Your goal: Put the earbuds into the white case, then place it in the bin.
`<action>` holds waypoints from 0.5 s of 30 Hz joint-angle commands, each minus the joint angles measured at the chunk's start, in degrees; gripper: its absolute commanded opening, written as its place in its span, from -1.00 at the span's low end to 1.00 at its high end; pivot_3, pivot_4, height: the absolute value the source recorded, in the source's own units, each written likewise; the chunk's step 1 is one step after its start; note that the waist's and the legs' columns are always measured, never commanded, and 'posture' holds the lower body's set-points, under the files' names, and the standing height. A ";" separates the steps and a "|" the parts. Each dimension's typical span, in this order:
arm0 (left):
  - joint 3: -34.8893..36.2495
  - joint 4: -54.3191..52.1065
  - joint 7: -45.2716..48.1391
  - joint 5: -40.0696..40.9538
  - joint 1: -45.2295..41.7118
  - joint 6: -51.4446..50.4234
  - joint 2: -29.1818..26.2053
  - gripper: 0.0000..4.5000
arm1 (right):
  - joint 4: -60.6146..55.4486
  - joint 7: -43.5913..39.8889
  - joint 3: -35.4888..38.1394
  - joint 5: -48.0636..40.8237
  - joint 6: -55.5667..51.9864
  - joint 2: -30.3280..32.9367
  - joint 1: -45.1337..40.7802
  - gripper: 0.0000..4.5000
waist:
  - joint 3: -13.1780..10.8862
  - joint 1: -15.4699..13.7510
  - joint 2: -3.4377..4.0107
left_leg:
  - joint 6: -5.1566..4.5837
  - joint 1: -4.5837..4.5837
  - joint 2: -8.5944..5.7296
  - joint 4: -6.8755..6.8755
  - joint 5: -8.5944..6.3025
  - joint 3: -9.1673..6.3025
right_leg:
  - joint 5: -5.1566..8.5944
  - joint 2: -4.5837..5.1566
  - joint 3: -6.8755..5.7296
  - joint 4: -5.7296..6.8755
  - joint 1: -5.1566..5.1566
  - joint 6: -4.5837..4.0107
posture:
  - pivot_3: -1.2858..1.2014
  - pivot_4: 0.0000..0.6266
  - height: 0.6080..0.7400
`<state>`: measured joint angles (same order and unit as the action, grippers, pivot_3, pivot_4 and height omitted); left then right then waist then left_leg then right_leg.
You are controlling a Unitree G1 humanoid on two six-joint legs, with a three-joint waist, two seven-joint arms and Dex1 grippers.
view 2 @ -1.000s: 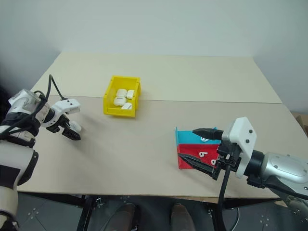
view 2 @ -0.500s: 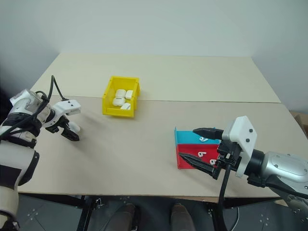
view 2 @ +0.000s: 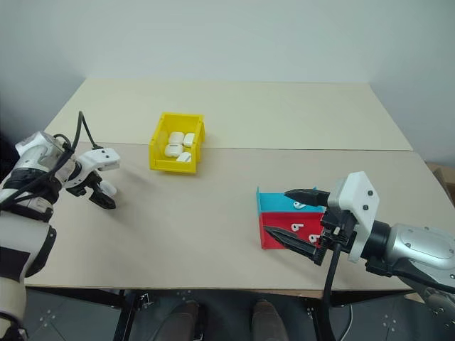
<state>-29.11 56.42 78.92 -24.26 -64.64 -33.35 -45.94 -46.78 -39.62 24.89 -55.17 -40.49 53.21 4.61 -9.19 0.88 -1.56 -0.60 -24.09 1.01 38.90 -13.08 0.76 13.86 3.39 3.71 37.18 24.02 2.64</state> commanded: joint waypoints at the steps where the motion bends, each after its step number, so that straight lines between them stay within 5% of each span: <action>1: -0.56 -1.25 -0.01 -1.78 1.69 -0.96 -1.58 0.97 | -1.25 -0.47 0.26 0.08 0.98 0.74 -0.74 1.00 | 0.00 0.15 0.00 | 0.00 0.00 0.00 0.00 0.00 0.00 | 0.00 0.00 0.01 0.00 0.01 0.00 | 0.03 -0.52 1.00; 15: -0.56 -6.89 0.86 -2.51 4.62 -4.40 -4.34 0.97 | -0.78 -1.30 -0.31 0.55 1.16 0.63 -1.44 1.00 | 0.01 0.97 0.00 | -0.01 0.01 0.04 -0.02 0.00 0.00 | 0.00 -0.05 0.05 0.01 0.04 -0.01 | 0.03 -0.52 1.00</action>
<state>-28.96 49.50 79.81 -24.66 -61.23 -36.56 -48.39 -46.74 -40.79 23.71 -54.77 -40.48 53.35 3.64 -9.18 1.85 -1.56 -0.61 -24.08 1.05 38.88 -13.08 0.75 13.86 3.34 3.76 37.19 24.06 2.64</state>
